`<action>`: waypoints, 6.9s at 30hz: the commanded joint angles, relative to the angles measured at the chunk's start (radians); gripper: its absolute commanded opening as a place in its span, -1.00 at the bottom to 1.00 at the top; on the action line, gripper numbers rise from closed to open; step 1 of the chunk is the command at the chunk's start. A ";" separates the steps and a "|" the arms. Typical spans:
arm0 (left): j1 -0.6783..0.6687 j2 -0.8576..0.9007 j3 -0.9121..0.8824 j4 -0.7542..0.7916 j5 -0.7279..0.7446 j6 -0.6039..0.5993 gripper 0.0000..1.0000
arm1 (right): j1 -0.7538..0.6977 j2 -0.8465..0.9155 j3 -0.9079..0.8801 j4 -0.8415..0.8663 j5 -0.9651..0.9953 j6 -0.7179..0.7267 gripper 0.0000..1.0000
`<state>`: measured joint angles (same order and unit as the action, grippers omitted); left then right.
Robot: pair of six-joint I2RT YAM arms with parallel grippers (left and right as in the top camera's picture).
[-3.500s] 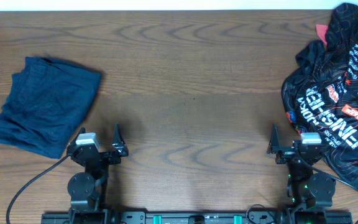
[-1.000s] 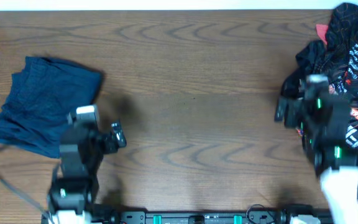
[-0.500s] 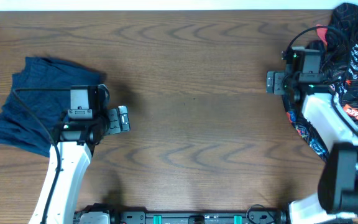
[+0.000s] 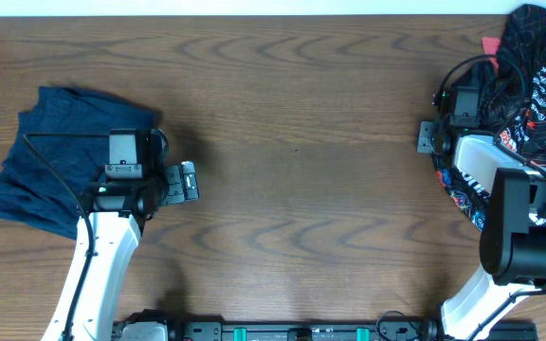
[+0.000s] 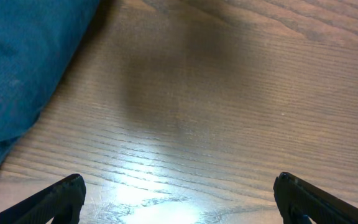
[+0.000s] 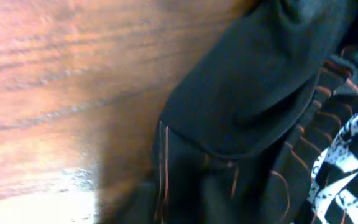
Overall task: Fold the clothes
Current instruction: 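Reach the right gripper to the black jersey and grasp it, then drag the black jersey leftward to the table center with the right gripper, then grasp the jersey's left edge with the left gripper and pull it left, then stretch the jersey flat between both grippers, pulling edges apart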
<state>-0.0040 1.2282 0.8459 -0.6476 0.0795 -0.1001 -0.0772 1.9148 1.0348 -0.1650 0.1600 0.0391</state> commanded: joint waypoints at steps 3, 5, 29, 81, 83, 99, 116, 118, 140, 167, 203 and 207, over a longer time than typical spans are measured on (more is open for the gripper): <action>-0.004 -0.001 0.014 -0.003 0.010 0.010 0.96 | 0.000 -0.003 0.006 -0.018 -0.025 0.012 -0.98; -0.004 -0.001 0.014 -0.002 0.010 0.010 0.96 | 0.018 -0.037 0.006 -0.032 -0.116 -0.012 -0.98; -0.004 -0.001 0.014 0.060 0.011 0.010 0.96 | 0.684 -0.082 0.013 0.755 -0.255 0.032 -0.91; -0.172 0.454 0.116 0.695 0.135 -0.335 -0.88 | 0.143 -0.523 0.033 -0.467 -0.006 0.035 0.98; -0.105 0.436 0.173 0.694 0.137 -0.336 -0.88 | 0.143 -0.523 0.033 -0.467 -0.006 0.035 0.99; -0.122 0.431 0.249 -0.102 0.433 -0.296 0.96 | 0.143 -0.523 0.033 -0.483 -0.006 0.034 0.98; -0.354 0.438 -0.019 0.234 0.262 -0.580 0.41 | 0.143 -0.523 0.033 -0.523 -0.007 0.035 0.98; -0.356 0.438 -0.027 0.261 0.259 -0.579 0.22 | 0.143 -0.523 0.033 -0.524 -0.007 0.035 0.99; -0.387 0.330 -0.027 -0.050 0.265 -0.537 0.82 | 0.143 -0.523 0.033 -0.527 -0.006 0.034 0.98; -0.327 0.485 -0.022 0.353 0.070 -0.566 -0.88 | 0.143 -0.523 0.033 -0.539 -0.006 0.035 0.98; -0.219 -0.026 -0.002 -0.219 0.087 -0.424 -0.88 | -0.098 -0.226 -0.103 -0.325 0.030 0.335 0.60; -0.219 -0.026 -0.002 -0.219 0.088 -0.424 -0.88 | -0.100 -0.145 -0.103 -0.297 0.027 0.369 0.46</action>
<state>-0.2298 1.2083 0.8391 -0.8608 0.1761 -0.5415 -0.1669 1.7229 0.9390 -0.4732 0.1833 0.3653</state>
